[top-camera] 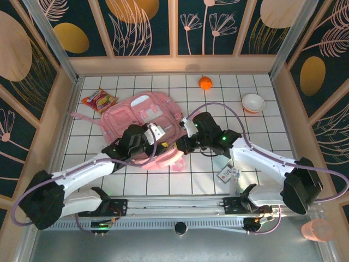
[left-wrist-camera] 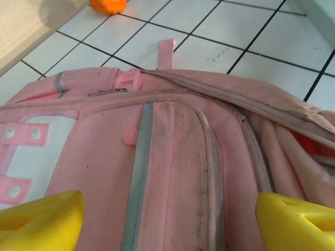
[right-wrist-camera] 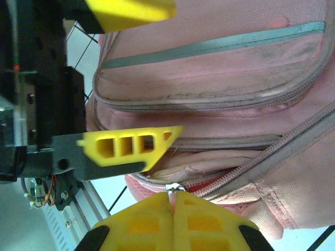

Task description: Pack the student bag

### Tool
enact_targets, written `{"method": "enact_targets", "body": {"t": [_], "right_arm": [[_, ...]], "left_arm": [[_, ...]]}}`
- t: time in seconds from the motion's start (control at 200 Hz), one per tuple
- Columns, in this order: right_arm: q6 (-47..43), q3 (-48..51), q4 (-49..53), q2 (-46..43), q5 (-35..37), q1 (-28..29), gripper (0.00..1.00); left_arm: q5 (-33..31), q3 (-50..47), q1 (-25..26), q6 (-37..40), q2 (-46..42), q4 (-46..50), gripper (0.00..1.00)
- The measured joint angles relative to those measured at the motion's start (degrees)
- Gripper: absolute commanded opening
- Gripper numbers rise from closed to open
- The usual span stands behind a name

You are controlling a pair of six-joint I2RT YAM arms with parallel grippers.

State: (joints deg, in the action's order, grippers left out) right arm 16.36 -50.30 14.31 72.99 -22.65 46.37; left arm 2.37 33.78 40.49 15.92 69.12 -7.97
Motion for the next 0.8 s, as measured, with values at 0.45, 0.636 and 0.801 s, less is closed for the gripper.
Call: {"method": "enact_targets", "body": {"t": [0.45, 0.636, 0.801], "right_arm": [[2.12, 5.77, -2.40, -4.39, 2.34, -4.44, 0.00], [3.54, 6.67, -5.53, -7.06, 3.74, -6.08, 0.00], [3.34, 6.67, -6.01, -8.07, 4.46, -8.90, 0.00]], "left_arm": [[-1.40, 3.89, -1.62, 3.45, -5.05, 3.30, 0.00], [0.26, 5.20, -2.91, 3.58, -10.05, 5.60, 0.00], [2.08, 5.35, -2.91, 5.03, -10.27, 6.25, 0.00]]}}
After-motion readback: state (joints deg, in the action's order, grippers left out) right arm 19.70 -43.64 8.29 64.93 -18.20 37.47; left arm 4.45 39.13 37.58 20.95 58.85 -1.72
